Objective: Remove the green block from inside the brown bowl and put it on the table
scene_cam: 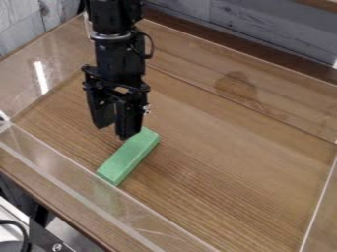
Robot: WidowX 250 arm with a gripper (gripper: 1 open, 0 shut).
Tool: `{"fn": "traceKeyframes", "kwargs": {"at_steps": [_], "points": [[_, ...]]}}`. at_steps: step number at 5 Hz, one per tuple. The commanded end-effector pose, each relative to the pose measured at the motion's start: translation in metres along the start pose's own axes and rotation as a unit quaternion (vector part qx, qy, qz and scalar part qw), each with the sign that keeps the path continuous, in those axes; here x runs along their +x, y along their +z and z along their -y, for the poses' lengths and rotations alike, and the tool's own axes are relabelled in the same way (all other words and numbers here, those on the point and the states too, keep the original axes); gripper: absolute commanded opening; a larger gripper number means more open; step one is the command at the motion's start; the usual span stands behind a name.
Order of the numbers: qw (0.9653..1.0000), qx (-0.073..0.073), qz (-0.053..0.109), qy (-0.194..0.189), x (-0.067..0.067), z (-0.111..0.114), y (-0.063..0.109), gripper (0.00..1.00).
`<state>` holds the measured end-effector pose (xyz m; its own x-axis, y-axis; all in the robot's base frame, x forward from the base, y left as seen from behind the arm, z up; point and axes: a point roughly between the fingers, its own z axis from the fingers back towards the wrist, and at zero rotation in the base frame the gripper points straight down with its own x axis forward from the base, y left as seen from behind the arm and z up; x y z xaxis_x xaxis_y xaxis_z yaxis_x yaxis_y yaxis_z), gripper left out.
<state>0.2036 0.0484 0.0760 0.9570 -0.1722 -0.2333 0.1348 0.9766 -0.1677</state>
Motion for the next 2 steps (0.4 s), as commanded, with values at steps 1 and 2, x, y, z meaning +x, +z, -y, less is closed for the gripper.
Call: {"fn": "traceKeyframes", "kwargs": {"at_steps": [1,2], "points": [[0.9997,0.011,0.018,-0.009,0.0063,0.0022,0.0035,1.00],[0.9996,0.014,0.020,-0.014,0.0069,0.0032,-0.0060,1.00]]}}
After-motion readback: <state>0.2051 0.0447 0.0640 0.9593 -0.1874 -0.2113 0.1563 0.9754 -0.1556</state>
